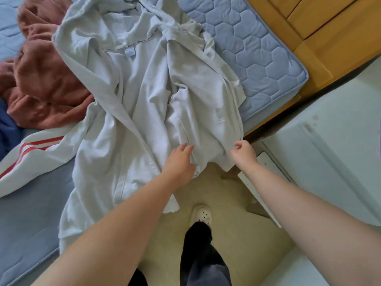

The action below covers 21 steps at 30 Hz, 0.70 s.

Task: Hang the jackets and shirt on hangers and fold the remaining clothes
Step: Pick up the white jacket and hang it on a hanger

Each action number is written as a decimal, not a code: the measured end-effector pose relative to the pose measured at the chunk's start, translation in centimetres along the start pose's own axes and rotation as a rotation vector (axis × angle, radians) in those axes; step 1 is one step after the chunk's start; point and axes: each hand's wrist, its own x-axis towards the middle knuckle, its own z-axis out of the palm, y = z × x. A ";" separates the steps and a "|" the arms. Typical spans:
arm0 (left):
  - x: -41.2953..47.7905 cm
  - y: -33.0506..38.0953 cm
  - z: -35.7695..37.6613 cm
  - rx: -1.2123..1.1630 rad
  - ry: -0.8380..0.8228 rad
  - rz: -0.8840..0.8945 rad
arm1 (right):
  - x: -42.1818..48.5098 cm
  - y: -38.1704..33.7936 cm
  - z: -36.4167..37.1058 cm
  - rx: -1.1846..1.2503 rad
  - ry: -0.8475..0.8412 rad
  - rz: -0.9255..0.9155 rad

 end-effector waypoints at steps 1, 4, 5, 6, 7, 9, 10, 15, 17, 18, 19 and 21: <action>1.7 0.7 0.2 -0.008 0.010 -0.019 | 2.3 -0.1 -0.8 0.014 0.010 0.010; 6.0 2.4 1.0 -0.039 -0.021 -0.074 | 7.8 -0.4 -2.5 0.071 0.029 0.043; 7.2 2.7 1.3 -0.067 -0.050 -0.098 | 9.1 -0.5 -2.7 0.088 0.018 0.057; 8.2 2.9 1.6 -0.107 -0.084 -0.131 | 10.2 -0.6 -2.7 0.107 -0.006 0.072; 8.9 2.9 1.9 -0.148 -0.124 -0.167 | 11.0 -0.5 -2.5 0.131 -0.040 0.087; 9.9 2.7 2.3 -0.171 -0.204 -0.203 | 12.2 -0.3 -1.9 0.109 -0.138 0.113; 10.3 2.5 2.5 -0.152 -0.238 -0.200 | 12.4 -0.2 -1.6 0.045 -0.188 0.111; 10.3 2.2 2.6 -0.121 -0.306 -0.235 | 12.1 0.1 -4.0 -0.021 0.097 0.070; 9.8 2.4 2.4 -0.132 -0.315 -0.237 | 11.0 0.0 -6.4 0.018 0.254 0.037; 9.5 2.5 2.2 -0.140 -0.307 -0.231 | 10.4 -0.2 -7.4 0.036 0.316 0.001; 9.1 2.6 2.0 -0.162 -0.288 -0.233 | 9.6 -0.7 -8.2 0.051 0.365 -0.057; 8.2 2.5 1.4 -0.266 -0.236 -0.272 | 7.3 -1.9 -8.9 0.011 0.427 -0.267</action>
